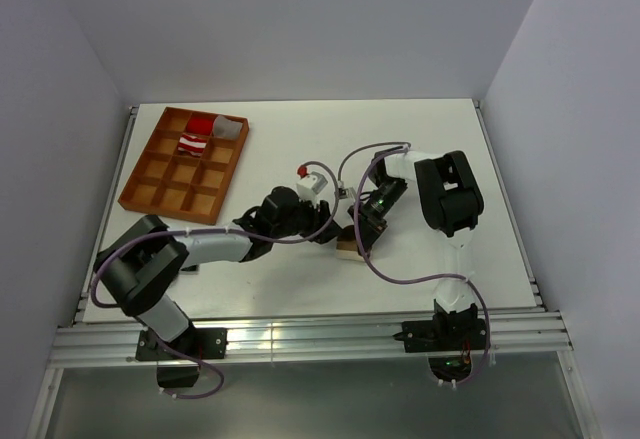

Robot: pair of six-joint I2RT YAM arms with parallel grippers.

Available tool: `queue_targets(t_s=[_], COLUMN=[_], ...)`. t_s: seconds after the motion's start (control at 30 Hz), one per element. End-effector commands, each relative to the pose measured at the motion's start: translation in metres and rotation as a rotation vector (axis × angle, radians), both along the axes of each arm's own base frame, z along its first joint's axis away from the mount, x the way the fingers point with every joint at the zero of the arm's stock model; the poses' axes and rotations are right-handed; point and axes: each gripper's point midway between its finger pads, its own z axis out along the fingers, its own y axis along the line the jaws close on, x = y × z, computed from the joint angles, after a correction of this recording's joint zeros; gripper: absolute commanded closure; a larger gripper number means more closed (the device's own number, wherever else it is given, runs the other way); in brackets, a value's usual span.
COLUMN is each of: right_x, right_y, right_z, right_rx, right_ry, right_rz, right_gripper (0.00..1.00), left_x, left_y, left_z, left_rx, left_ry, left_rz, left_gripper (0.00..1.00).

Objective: Roll the socks
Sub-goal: Roll the sock at the center of the board.

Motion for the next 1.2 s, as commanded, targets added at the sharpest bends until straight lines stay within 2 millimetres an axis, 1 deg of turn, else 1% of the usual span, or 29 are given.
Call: queue_targets(t_s=[0.0,0.03,0.07,0.1,0.17,0.2,0.33,0.5,0.57,0.63,0.77,0.8,0.83,0.87,0.9,0.93,0.97,1.0,1.03,1.07,1.1,1.13,1.17], right_x=[0.008,0.008,0.008,0.008,0.007,0.008,0.007,0.010,0.011,0.014,0.026,0.033,0.035,0.038,0.043,0.046,0.048,0.051,0.053,0.055,0.057,0.057,0.060], right_y=[-0.019,-0.019,-0.019,-0.019,-0.019,-0.019,-0.020,-0.019,-0.019,-0.020,-0.022,-0.022,-0.022,-0.025,-0.025,-0.026,-0.028,-0.028,-0.029,-0.030,-0.029,-0.030,-0.030], right_z=[-0.021,-0.021,-0.021,-0.021,-0.021,-0.021,-0.022,-0.022,-0.022,-0.023,-0.023,-0.021,-0.021,-0.021,-0.019,-0.019,-0.019,-0.015,-0.014,-0.012,-0.007,-0.004,0.004], right_rx=[-0.086,-0.087,-0.089,-0.091,-0.094,-0.094,-0.096,-0.108,-0.118,-0.128,-0.185,-0.189,-0.200,-0.227,-0.230,-0.239,-0.257,-0.255,-0.260,-0.264,-0.257,-0.257,-0.250], right_ry=[-0.059,-0.060,-0.058,-0.056,-0.050,-0.048,-0.043,-0.048,-0.050,-0.079,-0.161,-0.211,-0.233,-0.251,-0.293,-0.311,-0.325,-0.354,-0.371,-0.386,-0.418,-0.433,-0.467], right_rz=[0.071,0.070,0.069,0.068,0.066,0.070,0.067,0.052,0.040,0.031,-0.022,-0.034,-0.041,-0.057,-0.068,-0.075,-0.080,-0.089,-0.095,-0.104,-0.112,-0.115,-0.128], right_gripper=[0.83,0.83,0.83,0.83,0.83,0.83,0.83,0.83,0.83,0.83,0.81,0.81,0.80,0.78,0.77,0.76,0.71,0.68,0.65,0.58,0.55,0.52,0.47], left_x=[-0.001,-0.002,-0.006,-0.008,-0.013,-0.015,-0.026,-0.032,-0.035,-0.036,-0.038,-0.037,-0.041,-0.039,-0.044,-0.046,-0.044,-0.046,-0.047,-0.042,-0.046,-0.044,-0.044], left_y=[-0.025,-0.028,-0.035,-0.038,-0.044,-0.046,-0.047,-0.048,-0.049,-0.047,-0.044,-0.043,-0.044,-0.044,-0.042,-0.042,-0.042,-0.039,-0.038,-0.037,-0.033,-0.034,-0.031], left_z=[0.011,0.010,0.014,0.005,0.005,-0.001,-0.010,-0.023,-0.023,-0.031,-0.051,-0.056,-0.058,-0.061,-0.067,-0.069,-0.073,-0.081,-0.085,-0.087,-0.096,-0.097,-0.105], left_rx=[-0.038,-0.045,-0.066,-0.062,-0.089,-0.090,-0.114,-0.114,-0.125,-0.115,-0.070,-0.048,-0.034,-0.019,0.009,0.019,0.042,0.084,0.103,0.127,0.168,0.181,0.207], left_ry=[-0.096,-0.093,-0.091,-0.069,-0.058,-0.042,-0.001,0.038,0.050,0.082,0.150,0.164,0.175,0.179,0.214,0.223,0.235,0.260,0.277,0.286,0.322,0.334,0.360], left_rz=[-0.157,-0.176,-0.217,-0.235,-0.279,-0.292,-0.332,-0.355,-0.366,-0.359,-0.316,-0.299,-0.292,-0.267,-0.255,-0.245,-0.220,-0.186,-0.170,-0.130,-0.106,-0.087,-0.063], left_gripper=[0.50,0.49,0.49,0.49,0.50,0.49,0.50,0.50,0.50,0.52,0.62,0.64,0.72,0.77,0.87,0.91,0.96,1.00,1.00,0.99,1.00,0.99,1.00])
